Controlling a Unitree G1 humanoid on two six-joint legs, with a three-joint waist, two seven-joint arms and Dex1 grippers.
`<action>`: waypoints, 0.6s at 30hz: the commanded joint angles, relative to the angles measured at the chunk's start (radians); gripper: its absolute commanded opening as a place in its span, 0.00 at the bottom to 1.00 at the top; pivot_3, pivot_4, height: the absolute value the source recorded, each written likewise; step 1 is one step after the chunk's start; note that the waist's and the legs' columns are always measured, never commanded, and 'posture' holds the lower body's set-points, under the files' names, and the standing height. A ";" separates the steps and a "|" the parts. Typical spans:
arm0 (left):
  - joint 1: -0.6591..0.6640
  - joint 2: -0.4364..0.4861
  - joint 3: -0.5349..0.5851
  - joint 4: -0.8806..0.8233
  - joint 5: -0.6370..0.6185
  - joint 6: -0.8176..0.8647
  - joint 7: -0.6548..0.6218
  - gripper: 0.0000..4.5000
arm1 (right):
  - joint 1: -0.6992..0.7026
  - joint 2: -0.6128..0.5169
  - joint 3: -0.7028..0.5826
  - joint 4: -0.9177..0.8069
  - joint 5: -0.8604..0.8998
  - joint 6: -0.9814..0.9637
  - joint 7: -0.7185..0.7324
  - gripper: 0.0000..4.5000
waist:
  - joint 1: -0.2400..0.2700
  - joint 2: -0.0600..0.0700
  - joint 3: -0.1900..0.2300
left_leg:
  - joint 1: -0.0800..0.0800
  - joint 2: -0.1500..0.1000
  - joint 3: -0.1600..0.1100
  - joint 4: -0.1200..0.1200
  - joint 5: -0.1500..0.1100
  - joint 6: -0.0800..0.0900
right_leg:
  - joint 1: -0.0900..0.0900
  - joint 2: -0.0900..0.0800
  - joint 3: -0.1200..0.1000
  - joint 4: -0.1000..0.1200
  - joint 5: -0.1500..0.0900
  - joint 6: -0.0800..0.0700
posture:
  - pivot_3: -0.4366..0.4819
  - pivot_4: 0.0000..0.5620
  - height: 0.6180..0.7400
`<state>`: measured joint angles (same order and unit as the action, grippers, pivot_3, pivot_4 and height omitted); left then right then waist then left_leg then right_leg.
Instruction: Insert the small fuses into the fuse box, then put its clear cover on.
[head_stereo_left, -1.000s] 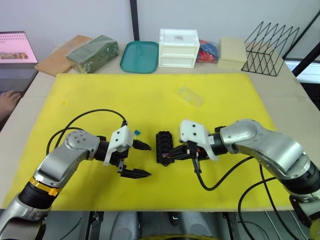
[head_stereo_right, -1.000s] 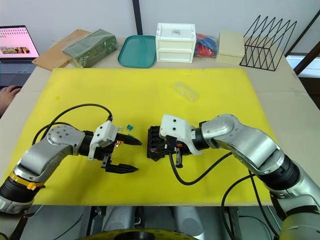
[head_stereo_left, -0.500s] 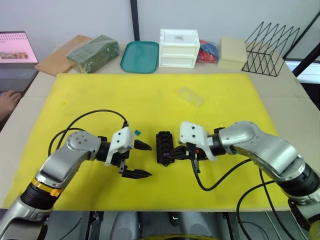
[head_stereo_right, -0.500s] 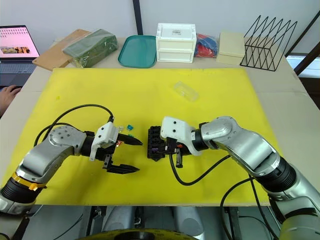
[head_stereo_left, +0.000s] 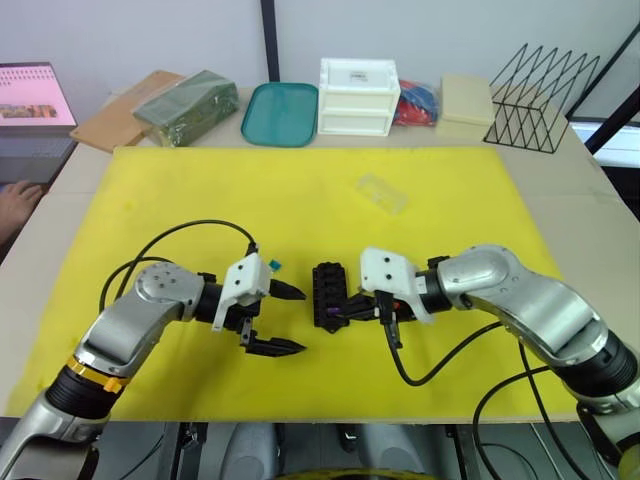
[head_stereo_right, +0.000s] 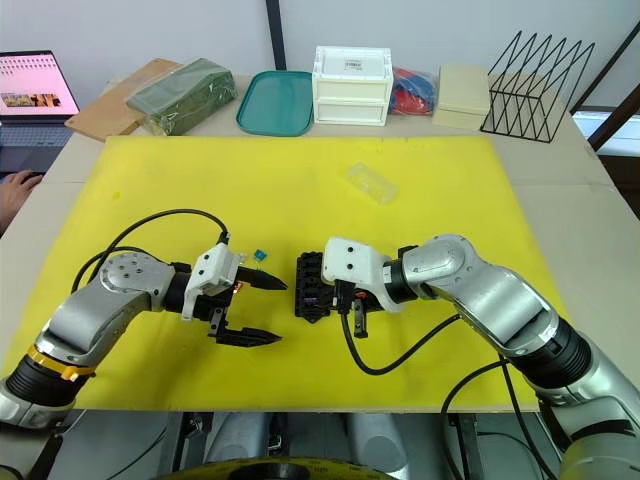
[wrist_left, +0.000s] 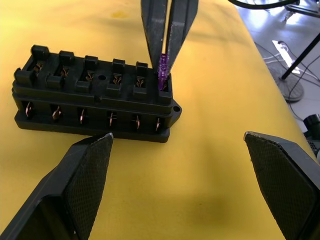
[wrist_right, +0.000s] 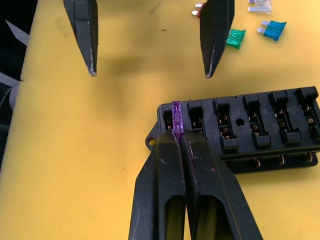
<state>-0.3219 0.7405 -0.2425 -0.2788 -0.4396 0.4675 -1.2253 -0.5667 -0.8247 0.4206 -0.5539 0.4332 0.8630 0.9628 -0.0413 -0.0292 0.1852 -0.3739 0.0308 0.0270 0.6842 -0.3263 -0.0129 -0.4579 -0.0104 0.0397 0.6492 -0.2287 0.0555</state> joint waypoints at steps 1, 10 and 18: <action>-0.013 -0.009 0.013 -0.007 0.009 -0.009 0.013 1.00 | -0.001 -0.003 -0.016 -0.024 -0.010 -0.028 0.019 0.00 | 0.000 0.000 0.000 | 0.000 0.000 0.000 0.000 0.000 0.000 | 0.000 0.000 0.000 0.000 0.000 0.000 | 0.48 0.27 1.00; -0.011 -0.019 0.015 -0.004 0.017 -0.010 0.017 1.00 | 0.006 0.003 -0.034 -0.035 -0.006 -0.044 0.037 0.00 | 0.000 0.000 0.000 | 0.000 0.000 0.000 0.000 0.000 0.000 | 0.000 0.000 0.000 0.000 0.000 0.000 | 0.48 0.27 1.00; -0.007 -0.020 0.013 -0.012 0.015 -0.007 0.022 1.00 | 0.005 0.008 -0.021 -0.018 -0.036 -0.045 0.027 0.00 | 0.000 0.000 0.000 | 0.000 0.000 0.000 0.000 0.000 0.000 | 0.000 0.000 0.000 0.001 0.000 0.000 | 0.48 0.27 1.00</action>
<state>-0.3250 0.7235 -0.2425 -0.2722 -0.4231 0.4676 -1.2036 -0.5585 -0.8220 0.4178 -0.5572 0.4018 0.8299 0.9893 -0.0413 -0.0292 0.1852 -0.3738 0.0308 0.0269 0.6845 -0.3262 -0.0129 -0.4579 -0.0105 0.0397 0.6498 -0.2287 0.0555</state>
